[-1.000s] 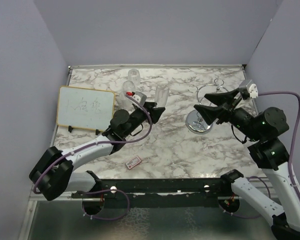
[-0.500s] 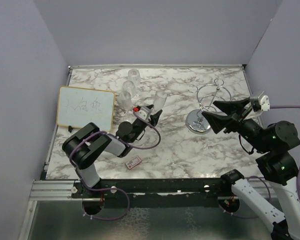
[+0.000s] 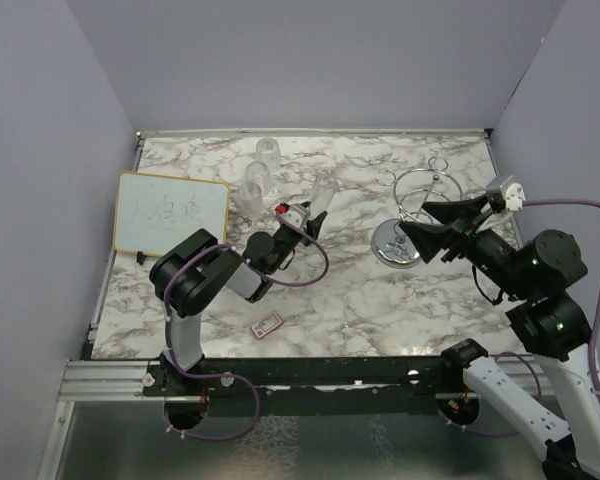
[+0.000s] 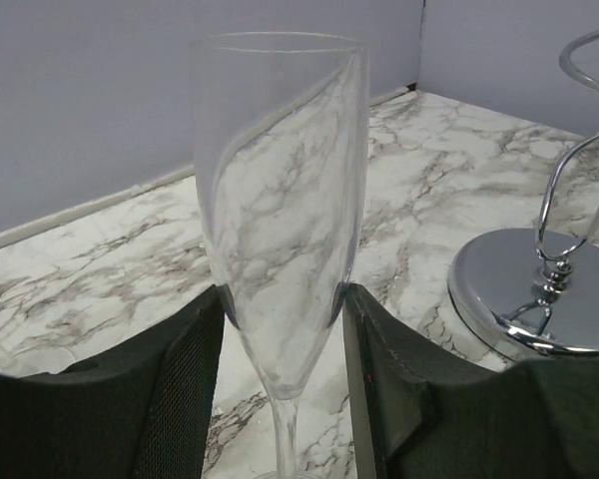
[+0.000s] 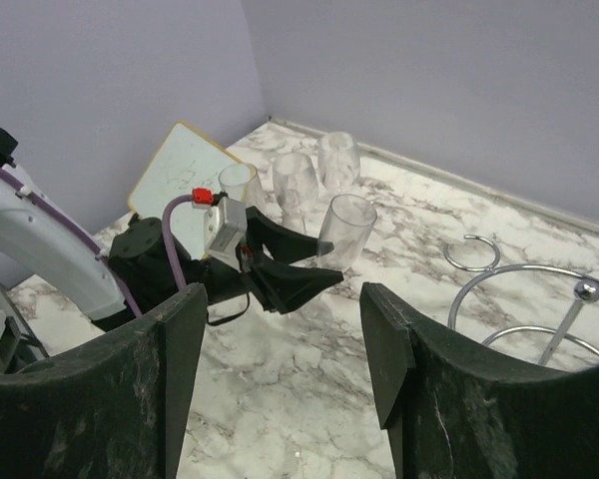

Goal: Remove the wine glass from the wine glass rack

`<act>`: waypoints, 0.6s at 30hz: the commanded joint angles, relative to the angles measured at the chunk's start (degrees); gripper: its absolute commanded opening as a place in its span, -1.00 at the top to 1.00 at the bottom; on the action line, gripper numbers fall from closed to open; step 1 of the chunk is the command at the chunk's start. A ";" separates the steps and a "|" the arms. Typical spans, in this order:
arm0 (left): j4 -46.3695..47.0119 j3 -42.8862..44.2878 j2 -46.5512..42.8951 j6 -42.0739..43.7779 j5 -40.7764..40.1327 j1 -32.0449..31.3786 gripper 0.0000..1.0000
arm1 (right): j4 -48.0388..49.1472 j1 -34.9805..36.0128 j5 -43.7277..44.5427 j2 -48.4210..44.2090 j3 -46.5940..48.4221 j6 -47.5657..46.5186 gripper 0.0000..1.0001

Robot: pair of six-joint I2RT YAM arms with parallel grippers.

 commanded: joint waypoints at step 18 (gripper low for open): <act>13.48 -9.01 -11.23 -2.60 14.79 0.32 0.23 | -14.71 4.53 -14.77 48.41 32.14 6.62 -0.11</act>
